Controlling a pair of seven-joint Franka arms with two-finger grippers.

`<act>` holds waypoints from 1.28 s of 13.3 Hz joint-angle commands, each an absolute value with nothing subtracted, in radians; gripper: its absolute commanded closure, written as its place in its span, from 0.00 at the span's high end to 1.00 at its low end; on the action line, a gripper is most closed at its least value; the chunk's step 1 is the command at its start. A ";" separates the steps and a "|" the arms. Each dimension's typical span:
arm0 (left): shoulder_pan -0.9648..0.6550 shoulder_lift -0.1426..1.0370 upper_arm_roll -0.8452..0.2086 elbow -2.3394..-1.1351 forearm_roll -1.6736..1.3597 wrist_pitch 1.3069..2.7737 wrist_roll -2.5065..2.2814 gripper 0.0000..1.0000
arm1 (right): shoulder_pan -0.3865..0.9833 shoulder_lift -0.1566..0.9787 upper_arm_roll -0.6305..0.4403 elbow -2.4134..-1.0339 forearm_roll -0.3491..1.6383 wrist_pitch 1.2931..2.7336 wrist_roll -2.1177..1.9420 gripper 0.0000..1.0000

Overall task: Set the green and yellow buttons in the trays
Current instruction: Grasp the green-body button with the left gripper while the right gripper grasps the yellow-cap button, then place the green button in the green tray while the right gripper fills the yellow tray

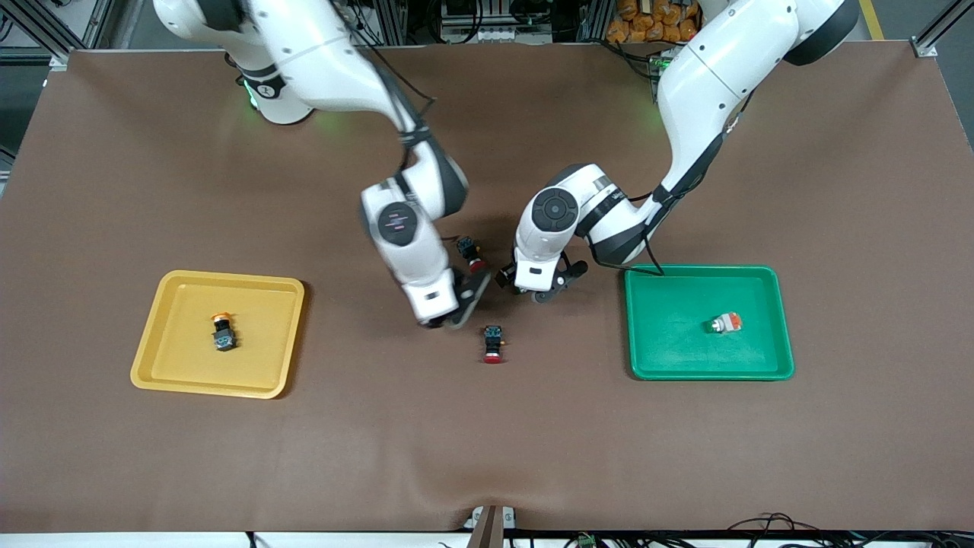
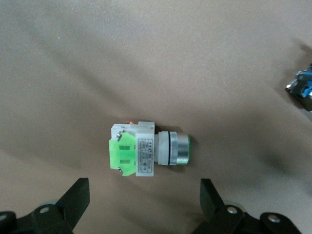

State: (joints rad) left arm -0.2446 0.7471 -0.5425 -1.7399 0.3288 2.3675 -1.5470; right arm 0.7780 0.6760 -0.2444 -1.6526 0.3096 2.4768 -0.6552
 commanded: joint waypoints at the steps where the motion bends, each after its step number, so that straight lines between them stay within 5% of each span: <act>1: -0.256 0.764 -0.514 -1.715 0.331 2.385 -1.565 1.00 | 0.622 0.533 -0.221 -1.735 0.305 2.357 -0.698 0.00; 8: -0.259 0.798 -0.489 -1.717 0.342 2.444 -1.562 1.00 | 0.299 0.499 -0.221 -1.729 0.304 2.123 -0.802 0.01; 9: -0.259 0.798 -0.486 -1.717 0.344 2.444 -1.560 0.93 | 0.255 0.499 -0.219 -1.721 0.304 2.088 -0.878 0.07; 10: -0.259 0.798 -0.486 -1.717 0.342 2.444 -1.562 0.42 | 0.214 0.505 -0.219 -1.709 0.305 2.062 -0.985 0.11; 11: -0.255 0.793 -0.485 -1.717 0.342 2.444 -1.557 0.02 | 0.201 0.505 -0.219 -1.709 0.305 2.062 -1.058 0.19; 12: -0.249 0.792 -0.485 -1.718 0.344 2.442 -1.548 0.00 | 0.198 0.503 -0.219 -1.707 0.302 2.062 -1.125 0.66; 13: -0.245 0.782 -0.485 -1.717 0.344 2.436 -1.545 0.00 | 0.187 0.502 -0.219 -1.707 0.302 2.062 -1.212 1.00; 17: -0.192 0.721 -0.486 -1.712 0.351 2.360 -1.436 0.00 | 0.172 0.500 -0.219 -1.706 0.304 2.060 -1.381 1.00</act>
